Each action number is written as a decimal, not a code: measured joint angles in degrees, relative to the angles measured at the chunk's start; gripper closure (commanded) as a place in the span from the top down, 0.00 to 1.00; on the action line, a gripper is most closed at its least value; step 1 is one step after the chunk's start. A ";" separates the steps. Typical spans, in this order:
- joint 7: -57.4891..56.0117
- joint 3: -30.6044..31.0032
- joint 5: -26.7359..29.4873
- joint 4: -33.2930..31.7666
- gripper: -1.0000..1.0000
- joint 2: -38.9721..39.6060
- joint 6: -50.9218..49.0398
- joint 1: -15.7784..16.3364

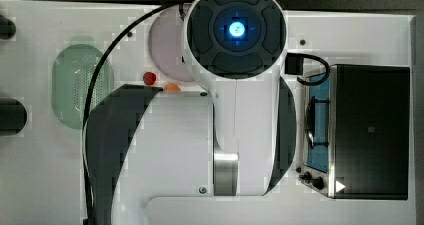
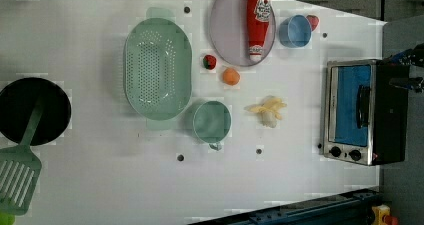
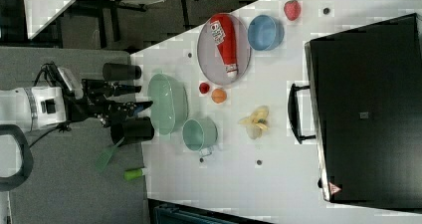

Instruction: Pick Banana and place it in mug.

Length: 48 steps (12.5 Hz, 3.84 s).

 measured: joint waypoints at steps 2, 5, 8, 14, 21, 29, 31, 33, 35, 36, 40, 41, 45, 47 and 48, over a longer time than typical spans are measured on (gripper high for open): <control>0.00 -2.04 0.43 -10.80 0.89 -8.07 -2.43 0.74; -0.01 -2.87 0.54 -15.11 1.00 -14.48 -3.71 -0.42; -0.02 -4.30 0.41 -15.00 1.00 -14.27 -1.73 0.42; -11.90 -4.47 0.20 -22.38 1.00 -3.48 12.11 0.38; -38.13 -3.89 0.70 -31.67 1.00 8.84 33.55 0.90; -44.09 -1.67 -0.45 -32.90 1.00 24.06 43.40 0.81; -44.12 -2.16 -0.15 -33.12 0.90 26.13 44.88 1.42; -44.12 -2.35 0.31 -33.80 0.59 26.75 44.74 0.88; -44.09 -2.11 0.63 -33.12 0.35 26.76 44.69 0.52; -44.09 -1.75 1.73 -32.90 0.35 26.05 44.24 0.21; -44.09 -3.12 1.38 -33.12 0.35 22.37 44.04 -0.19; -44.15 -3.16 0.98 -33.01 0.35 19.67 44.04 -0.60; -44.12 -2.20 -0.33 -29.10 0.35 4.60 30.70 -0.38; -44.03 -1.05 0.11 -25.40 0.35 -1.39 24.65 -0.13; -43.64 -0.25 0.41 -23.28 0.35 -3.55 21.49 -0.17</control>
